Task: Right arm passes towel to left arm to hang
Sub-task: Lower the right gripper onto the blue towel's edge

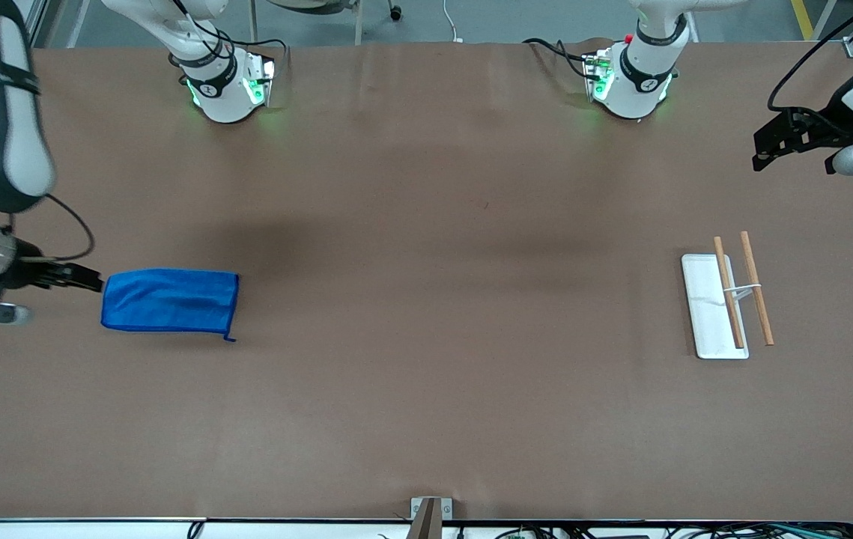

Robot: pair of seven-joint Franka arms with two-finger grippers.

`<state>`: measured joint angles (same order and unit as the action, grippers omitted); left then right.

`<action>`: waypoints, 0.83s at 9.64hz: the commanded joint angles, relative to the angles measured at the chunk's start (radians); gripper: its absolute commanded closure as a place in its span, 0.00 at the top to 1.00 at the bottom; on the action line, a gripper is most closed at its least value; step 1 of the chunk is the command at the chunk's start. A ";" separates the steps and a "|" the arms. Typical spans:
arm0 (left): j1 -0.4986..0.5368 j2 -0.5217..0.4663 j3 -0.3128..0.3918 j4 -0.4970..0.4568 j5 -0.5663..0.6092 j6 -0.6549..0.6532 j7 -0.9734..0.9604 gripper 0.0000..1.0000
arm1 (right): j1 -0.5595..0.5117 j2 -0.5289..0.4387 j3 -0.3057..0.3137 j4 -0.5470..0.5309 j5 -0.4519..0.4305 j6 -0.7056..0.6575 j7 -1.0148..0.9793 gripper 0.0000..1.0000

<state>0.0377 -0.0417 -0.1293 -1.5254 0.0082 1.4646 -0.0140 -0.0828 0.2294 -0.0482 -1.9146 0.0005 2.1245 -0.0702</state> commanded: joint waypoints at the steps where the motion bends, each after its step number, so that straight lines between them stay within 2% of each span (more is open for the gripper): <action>1: -0.005 0.063 -0.001 0.056 -0.001 -0.012 0.020 1.00 | 0.015 0.004 -0.001 -0.260 0.000 0.307 -0.011 1.00; 2: -0.006 0.065 -0.003 0.056 -0.001 -0.013 0.023 1.00 | 0.015 0.049 -0.001 -0.302 -0.003 0.398 -0.011 1.00; 5: -0.013 0.056 -0.047 0.025 -0.024 -0.013 0.005 1.00 | 0.014 0.136 -0.002 -0.352 -0.011 0.527 -0.013 1.00; 8: -0.012 0.056 -0.058 -0.004 -0.021 -0.023 0.006 1.00 | 0.008 0.185 -0.004 -0.359 -0.011 0.557 -0.016 1.00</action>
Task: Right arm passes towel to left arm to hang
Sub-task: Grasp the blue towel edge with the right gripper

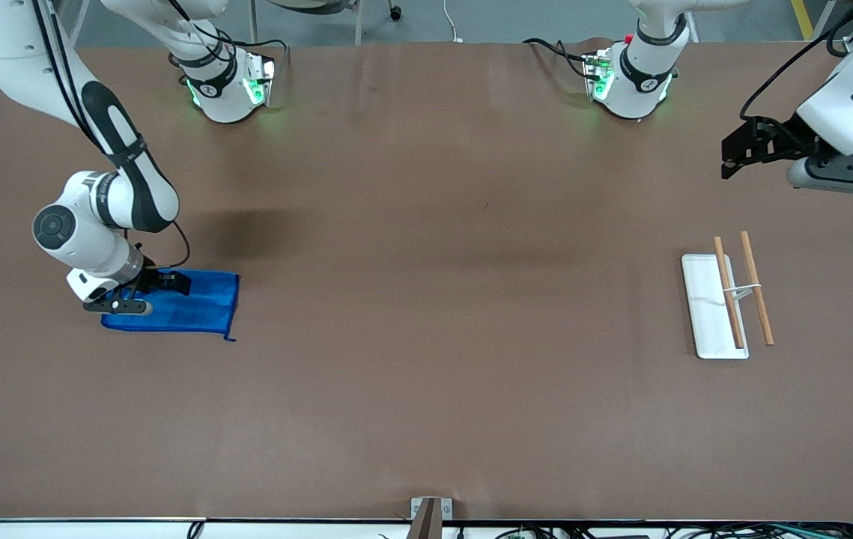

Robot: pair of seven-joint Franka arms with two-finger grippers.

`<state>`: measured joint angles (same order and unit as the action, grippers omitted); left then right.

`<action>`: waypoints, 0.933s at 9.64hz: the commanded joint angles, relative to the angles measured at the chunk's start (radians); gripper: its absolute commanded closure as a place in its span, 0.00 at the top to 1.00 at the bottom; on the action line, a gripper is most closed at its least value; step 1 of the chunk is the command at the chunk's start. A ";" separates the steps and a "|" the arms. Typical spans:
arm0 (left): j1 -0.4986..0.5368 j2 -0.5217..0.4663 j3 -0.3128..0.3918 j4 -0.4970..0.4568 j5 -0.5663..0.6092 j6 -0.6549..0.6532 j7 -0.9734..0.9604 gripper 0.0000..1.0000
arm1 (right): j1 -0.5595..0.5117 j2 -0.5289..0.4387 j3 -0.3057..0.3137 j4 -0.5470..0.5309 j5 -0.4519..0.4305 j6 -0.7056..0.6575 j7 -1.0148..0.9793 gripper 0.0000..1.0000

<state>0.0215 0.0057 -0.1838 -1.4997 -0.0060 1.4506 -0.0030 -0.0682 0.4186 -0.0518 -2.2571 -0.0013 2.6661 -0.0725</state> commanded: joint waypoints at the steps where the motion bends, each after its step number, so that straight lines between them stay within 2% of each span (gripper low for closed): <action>1: 0.011 0.005 0.000 -0.027 -0.006 -0.044 0.006 1.00 | -0.012 0.002 0.000 -0.016 -0.009 0.015 -0.015 0.89; 2: 0.018 0.007 0.012 -0.024 -0.008 -0.065 0.023 1.00 | -0.010 0.002 0.001 -0.018 -0.009 0.012 -0.013 0.33; 3: 0.053 0.008 0.010 -0.021 -0.035 -0.065 0.052 1.00 | -0.009 0.002 0.001 -0.018 -0.008 0.008 0.037 0.00; 4: 0.058 0.010 0.012 -0.017 -0.052 -0.065 0.046 1.00 | 0.001 0.000 0.001 -0.016 -0.008 0.002 0.093 0.00; 8: 0.087 0.054 0.015 -0.010 -0.034 -0.035 0.051 1.00 | 0.010 -0.035 0.004 0.010 -0.008 -0.055 0.103 0.00; 9: 0.087 0.060 0.015 -0.008 -0.032 -0.033 0.052 1.00 | 0.013 -0.068 0.006 0.074 -0.008 -0.198 0.102 0.00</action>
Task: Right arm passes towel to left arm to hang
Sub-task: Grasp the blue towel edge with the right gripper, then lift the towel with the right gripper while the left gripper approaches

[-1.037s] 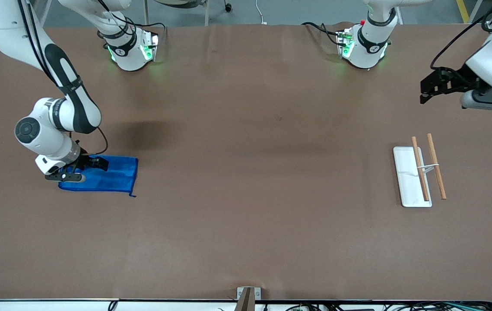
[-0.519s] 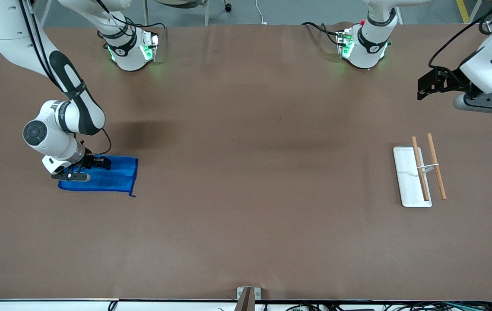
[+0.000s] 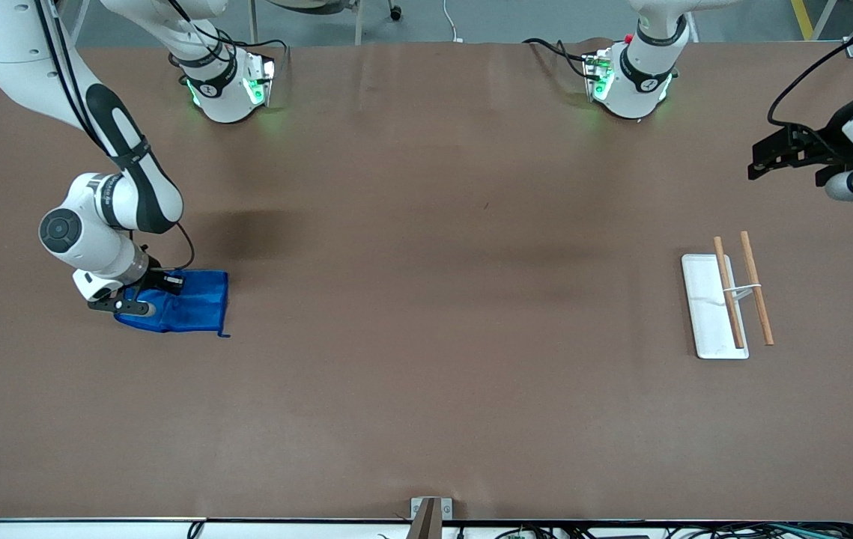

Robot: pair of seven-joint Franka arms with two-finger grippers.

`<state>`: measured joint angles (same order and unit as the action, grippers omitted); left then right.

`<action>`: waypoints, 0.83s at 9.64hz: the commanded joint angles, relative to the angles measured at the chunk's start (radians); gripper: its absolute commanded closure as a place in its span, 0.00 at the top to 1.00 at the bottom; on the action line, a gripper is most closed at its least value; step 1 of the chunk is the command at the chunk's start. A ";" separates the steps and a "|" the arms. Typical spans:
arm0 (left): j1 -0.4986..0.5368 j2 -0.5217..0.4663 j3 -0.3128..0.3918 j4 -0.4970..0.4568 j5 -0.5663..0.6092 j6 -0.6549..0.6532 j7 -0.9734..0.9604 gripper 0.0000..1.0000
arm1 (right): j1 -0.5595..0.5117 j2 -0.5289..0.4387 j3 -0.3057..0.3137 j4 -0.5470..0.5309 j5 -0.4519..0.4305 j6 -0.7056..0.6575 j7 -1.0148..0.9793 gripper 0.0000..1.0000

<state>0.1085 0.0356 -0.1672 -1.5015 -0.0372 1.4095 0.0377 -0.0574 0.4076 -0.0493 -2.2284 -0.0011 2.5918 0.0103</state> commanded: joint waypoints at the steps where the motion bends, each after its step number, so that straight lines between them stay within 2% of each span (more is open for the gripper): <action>1: 0.000 0.033 -0.003 -0.005 -0.001 0.008 0.020 1.00 | 0.016 -0.075 0.005 0.135 -0.008 -0.297 0.010 0.00; 4: -0.018 0.095 -0.008 -0.002 -0.036 0.009 0.005 1.00 | 0.119 -0.128 0.005 0.356 -0.008 -0.589 0.043 0.00; 6: 0.014 0.145 -0.003 -0.014 -0.285 0.081 0.020 1.00 | 0.198 -0.160 0.006 0.435 0.016 -0.686 0.071 0.00; 7: 0.034 0.182 -0.005 -0.016 -0.408 0.101 0.027 1.00 | 0.232 -0.173 0.008 0.438 0.104 -0.688 0.074 0.00; 8: 0.033 0.220 -0.008 -0.017 -0.523 0.115 0.034 1.00 | 0.273 -0.174 0.005 0.458 0.251 -0.687 0.076 0.00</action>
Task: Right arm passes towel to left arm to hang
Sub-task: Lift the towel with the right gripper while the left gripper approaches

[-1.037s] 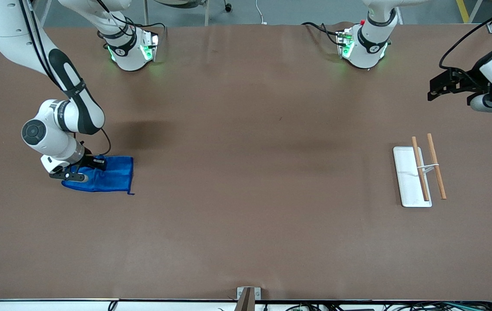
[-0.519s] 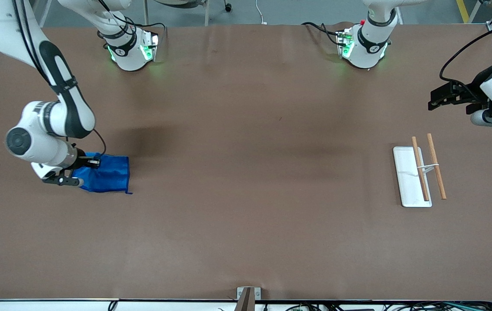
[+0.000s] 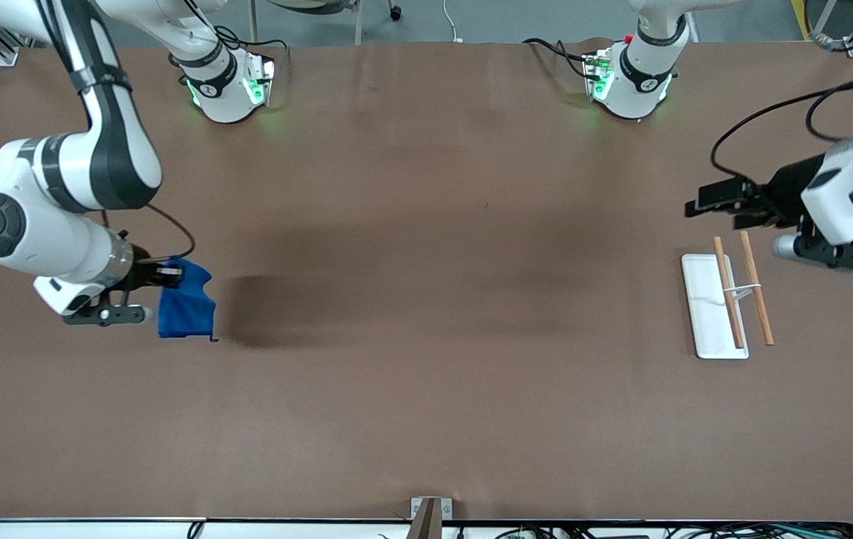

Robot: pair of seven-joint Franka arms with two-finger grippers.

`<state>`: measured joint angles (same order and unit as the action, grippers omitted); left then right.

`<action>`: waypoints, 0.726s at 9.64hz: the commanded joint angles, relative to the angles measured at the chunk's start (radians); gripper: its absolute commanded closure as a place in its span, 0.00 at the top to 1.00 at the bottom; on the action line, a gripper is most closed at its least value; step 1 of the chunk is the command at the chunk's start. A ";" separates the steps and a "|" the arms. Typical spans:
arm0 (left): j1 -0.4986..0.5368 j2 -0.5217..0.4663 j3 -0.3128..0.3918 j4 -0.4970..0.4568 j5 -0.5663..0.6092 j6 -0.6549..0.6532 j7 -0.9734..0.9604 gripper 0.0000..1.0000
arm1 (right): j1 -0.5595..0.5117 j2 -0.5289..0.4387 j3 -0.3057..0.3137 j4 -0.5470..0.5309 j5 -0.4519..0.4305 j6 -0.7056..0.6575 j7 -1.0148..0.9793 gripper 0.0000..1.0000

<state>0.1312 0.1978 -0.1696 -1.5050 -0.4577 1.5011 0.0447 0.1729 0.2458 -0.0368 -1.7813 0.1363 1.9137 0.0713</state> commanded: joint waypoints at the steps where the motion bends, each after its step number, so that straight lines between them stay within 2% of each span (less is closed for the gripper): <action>1: 0.004 0.089 -0.011 -0.030 -0.192 0.054 0.064 1.00 | 0.080 -0.008 -0.008 0.044 0.219 0.001 0.016 0.00; 2: 0.002 0.084 -0.019 -0.103 -0.305 0.124 0.117 1.00 | 0.101 -0.007 -0.008 0.083 0.332 0.002 0.015 0.00; 4: -0.002 0.100 -0.021 -0.194 -0.531 0.183 0.316 1.00 | 0.164 -0.005 -0.008 0.106 0.516 0.013 0.015 0.00; 7: -0.004 0.222 -0.083 -0.251 -0.876 0.191 0.504 0.96 | 0.276 -0.003 -0.008 0.105 0.740 0.112 0.015 0.00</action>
<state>0.1266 0.3497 -0.2245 -1.7231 -1.2442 1.6669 0.4639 0.4059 0.2447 -0.0361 -1.6784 0.7938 1.9945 0.0757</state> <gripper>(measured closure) 0.035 0.960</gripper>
